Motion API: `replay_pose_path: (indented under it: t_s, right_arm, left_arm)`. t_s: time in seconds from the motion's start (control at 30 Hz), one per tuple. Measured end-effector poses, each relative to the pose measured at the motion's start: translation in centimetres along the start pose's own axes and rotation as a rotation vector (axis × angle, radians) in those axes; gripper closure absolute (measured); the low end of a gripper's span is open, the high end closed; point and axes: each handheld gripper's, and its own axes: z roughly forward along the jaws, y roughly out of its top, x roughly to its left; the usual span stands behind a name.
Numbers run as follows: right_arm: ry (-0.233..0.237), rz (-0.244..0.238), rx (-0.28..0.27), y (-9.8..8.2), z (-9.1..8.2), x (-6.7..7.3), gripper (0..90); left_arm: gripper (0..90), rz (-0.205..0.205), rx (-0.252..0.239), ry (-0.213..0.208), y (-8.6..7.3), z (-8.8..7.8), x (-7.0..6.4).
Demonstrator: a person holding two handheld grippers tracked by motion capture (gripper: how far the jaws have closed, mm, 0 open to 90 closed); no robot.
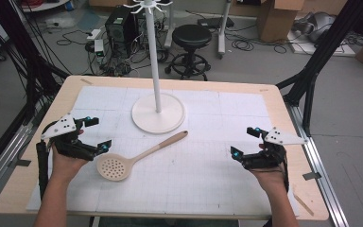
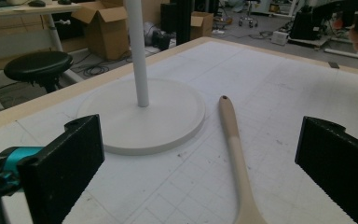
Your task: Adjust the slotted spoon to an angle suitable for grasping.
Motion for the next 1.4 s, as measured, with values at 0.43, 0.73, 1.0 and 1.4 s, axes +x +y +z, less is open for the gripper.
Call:
replay_pose_path:
  t_s: [0.43,0.73,1.0,1.4]
  right_arm:
    - [0.0,-0.004,0.005,0.0,0.0,0.2,0.7]
    - [0.0,0.0,0.003,-0.1,-0.1,0.1,0.7]
    - [-0.001,0.006,0.006,-0.1,0.0,-0.1,0.7]
    - [0.002,0.016,0.003,-0.3,0.1,-0.3,0.7]
  left_arm:
    - [1.6,0.004,0.007,-0.009,0.0,0.1,-0.2]
    - [1.7,-0.006,0.01,-0.016,0.2,0.3,-0.2]
    - [1.6,-0.015,0.033,-0.044,0.5,1.2,-0.7]
    - [1.7,0.03,0.124,-0.077,2.6,3.8,-1.4]
